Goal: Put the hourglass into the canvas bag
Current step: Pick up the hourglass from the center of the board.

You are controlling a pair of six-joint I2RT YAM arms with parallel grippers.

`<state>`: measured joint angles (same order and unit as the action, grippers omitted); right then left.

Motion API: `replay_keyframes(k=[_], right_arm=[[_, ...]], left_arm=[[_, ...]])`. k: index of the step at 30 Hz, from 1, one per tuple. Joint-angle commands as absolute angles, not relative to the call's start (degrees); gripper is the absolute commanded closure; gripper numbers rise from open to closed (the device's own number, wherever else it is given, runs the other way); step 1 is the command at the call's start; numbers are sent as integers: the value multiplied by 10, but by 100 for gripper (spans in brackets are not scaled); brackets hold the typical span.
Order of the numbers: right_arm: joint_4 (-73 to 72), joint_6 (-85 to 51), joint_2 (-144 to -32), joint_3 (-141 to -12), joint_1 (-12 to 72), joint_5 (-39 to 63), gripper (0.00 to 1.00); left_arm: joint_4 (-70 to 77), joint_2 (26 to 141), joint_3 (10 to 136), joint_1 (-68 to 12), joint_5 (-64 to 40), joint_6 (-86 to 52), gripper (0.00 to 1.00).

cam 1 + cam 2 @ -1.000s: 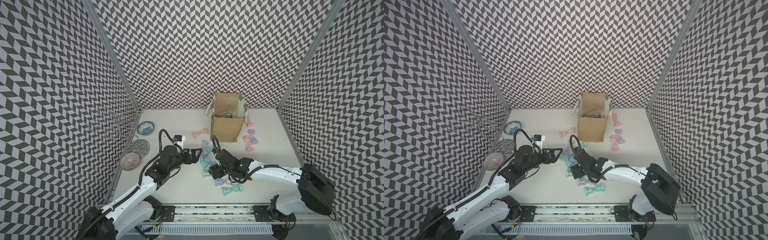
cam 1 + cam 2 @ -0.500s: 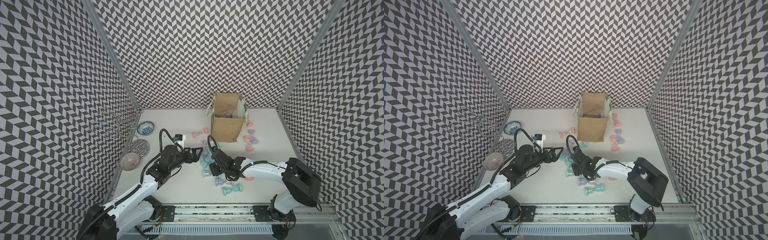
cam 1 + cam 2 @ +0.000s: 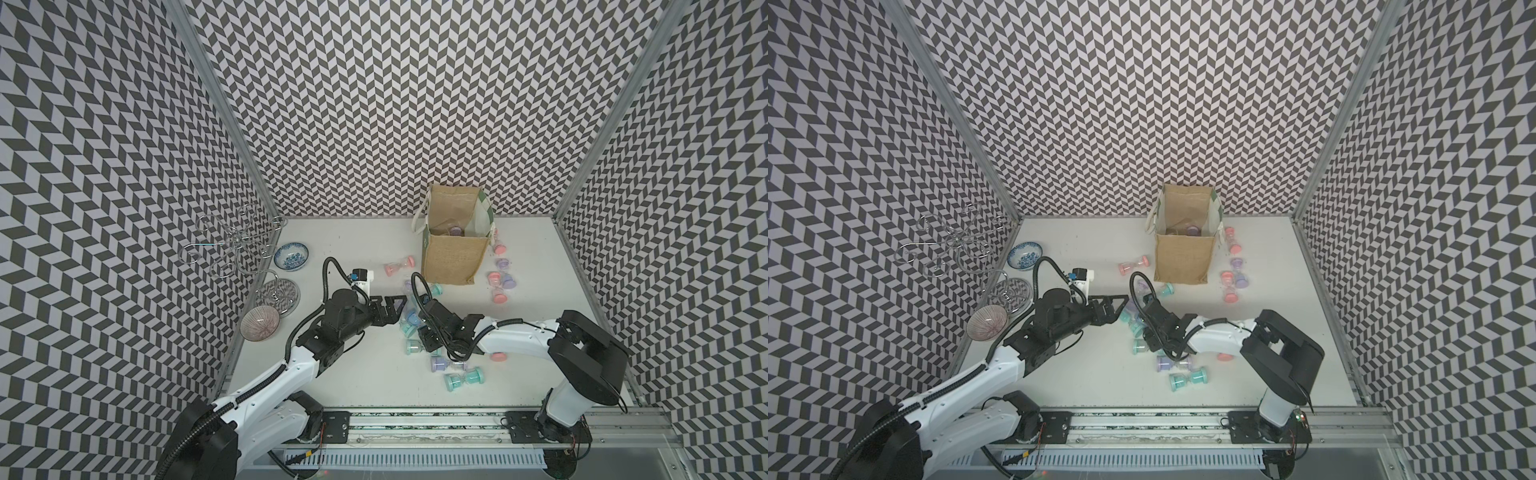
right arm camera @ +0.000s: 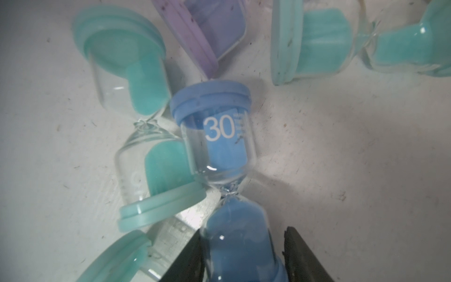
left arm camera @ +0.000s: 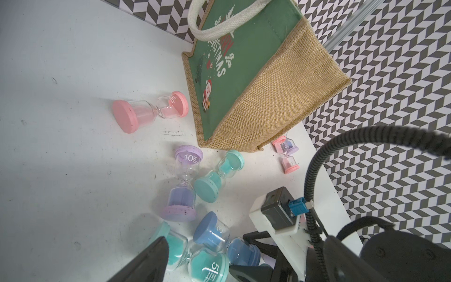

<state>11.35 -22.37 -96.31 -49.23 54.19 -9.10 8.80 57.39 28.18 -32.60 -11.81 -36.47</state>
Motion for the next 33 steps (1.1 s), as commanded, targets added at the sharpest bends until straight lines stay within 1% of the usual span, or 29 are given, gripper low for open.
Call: replay_keyframes(k=[1, 4, 6, 8, 11, 18, 25, 29, 33], right_arm=[[73, -222, -965, -484, 539, -82, 56], [72, -219, -961, -485, 539, -81, 61], [76, -214, -959, -489, 539, -78, 66], [80, -210, -953, -495, 537, -78, 67], [81, -209, -937, -496, 535, -76, 73], [87, -211, -886, -498, 531, -72, 78], [114, -214, -813, -516, 516, -75, 79], [138, -215, -777, -543, 510, -97, 80], [133, -212, -745, -561, 497, -107, 81]], left_arm=[[107, 577, 285, -329, -112, -374, 1], [106, 577, 289, -329, -110, -376, 1], [111, 576, 287, -330, -109, -377, 1], [111, 576, 289, -329, -107, -377, 1], [105, 580, 297, -329, -100, -371, 1], [89, 576, 329, -330, -77, -352, 1], [77, 571, 362, -329, -66, -340, 1], [70, 567, 382, -329, -62, -330, 1], [52, 558, 402, -329, -61, -321, 1]])
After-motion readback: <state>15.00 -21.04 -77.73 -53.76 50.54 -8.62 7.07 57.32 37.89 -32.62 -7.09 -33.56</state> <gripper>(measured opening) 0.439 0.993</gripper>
